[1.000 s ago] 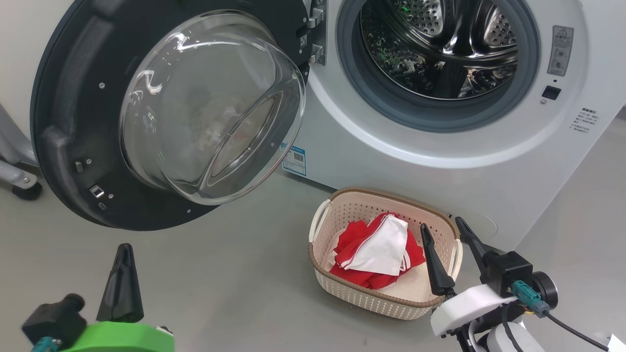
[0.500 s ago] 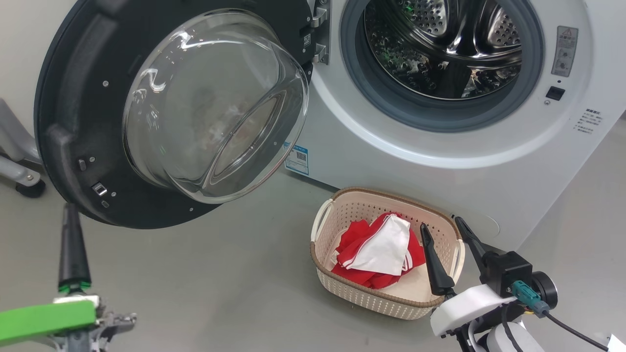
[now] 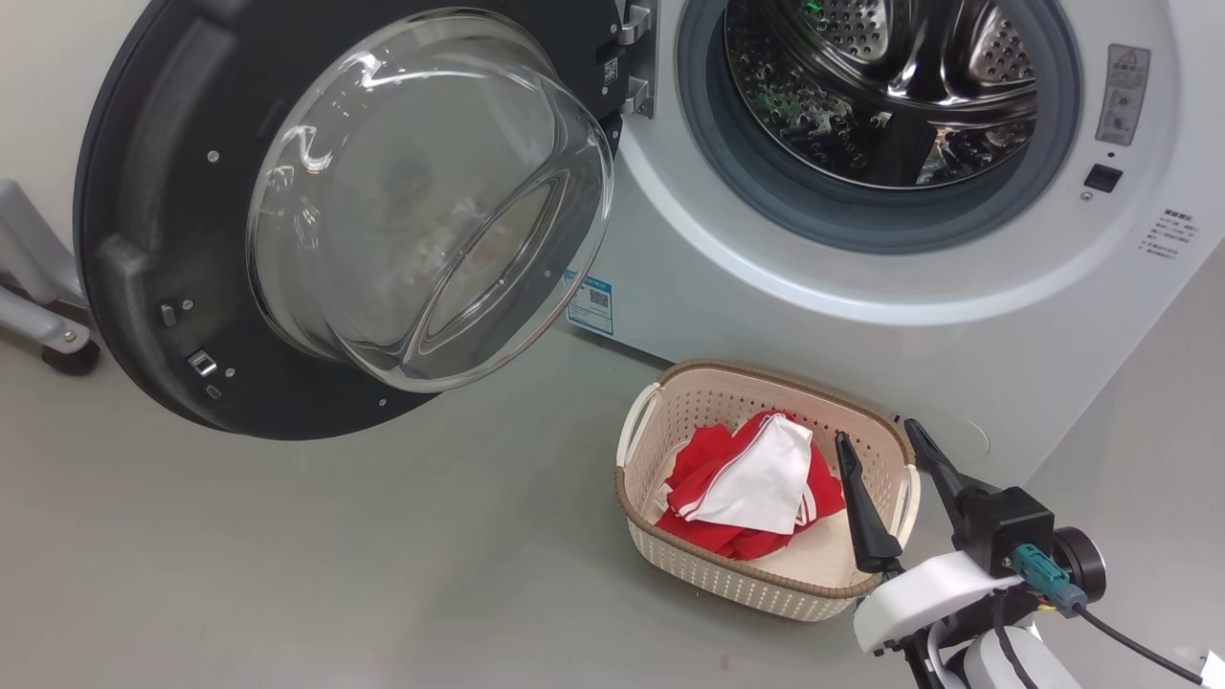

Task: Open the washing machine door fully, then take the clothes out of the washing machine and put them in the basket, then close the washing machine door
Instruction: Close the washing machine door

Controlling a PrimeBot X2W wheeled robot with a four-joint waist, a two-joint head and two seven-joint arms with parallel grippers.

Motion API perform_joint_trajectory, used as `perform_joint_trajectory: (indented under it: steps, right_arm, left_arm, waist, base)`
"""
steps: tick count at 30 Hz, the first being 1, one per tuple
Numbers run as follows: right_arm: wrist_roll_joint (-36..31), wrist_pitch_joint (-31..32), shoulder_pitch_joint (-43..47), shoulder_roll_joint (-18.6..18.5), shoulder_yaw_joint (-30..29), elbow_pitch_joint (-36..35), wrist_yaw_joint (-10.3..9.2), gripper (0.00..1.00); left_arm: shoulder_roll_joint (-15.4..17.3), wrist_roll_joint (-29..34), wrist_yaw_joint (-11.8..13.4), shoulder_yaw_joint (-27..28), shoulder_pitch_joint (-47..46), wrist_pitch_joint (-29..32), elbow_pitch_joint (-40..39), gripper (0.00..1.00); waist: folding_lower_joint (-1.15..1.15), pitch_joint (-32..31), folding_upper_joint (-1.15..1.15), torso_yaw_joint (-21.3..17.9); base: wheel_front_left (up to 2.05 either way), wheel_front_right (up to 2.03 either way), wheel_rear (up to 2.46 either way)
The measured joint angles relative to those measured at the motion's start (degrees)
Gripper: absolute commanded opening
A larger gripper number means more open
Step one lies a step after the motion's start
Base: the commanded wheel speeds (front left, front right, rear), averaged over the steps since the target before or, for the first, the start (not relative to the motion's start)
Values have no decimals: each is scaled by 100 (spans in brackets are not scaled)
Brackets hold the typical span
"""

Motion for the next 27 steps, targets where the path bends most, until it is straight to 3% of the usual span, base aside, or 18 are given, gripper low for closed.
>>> perform_joint_trajectory:
  steps: [7, 13, 27]
  right_arm:
    - [-22, 88, -5, -48, 30, -62, -7, 100]
    - [-99, 163, -35, -100, 81, -116, -5, 100]
    - [-242, 379, -208, -159, 223, -283, 47, 100]
  left_arm:
    - [840, -514, 586, 601, -541, 463, 1131, 0]
    - [1324, -592, 1017, 461, -890, 900, 1909, 0]
    - [2030, -579, 1151, -107, -1380, 1630, 3121, 0]
  waist:
    - [0, 91, 0, 13]
    - [0, 183, 0, -8]
    - [0, 411, 0, -309]
  base:
    - [0, 0, 0]
    - [0, 0, 0]
    - [0, 0, 0]
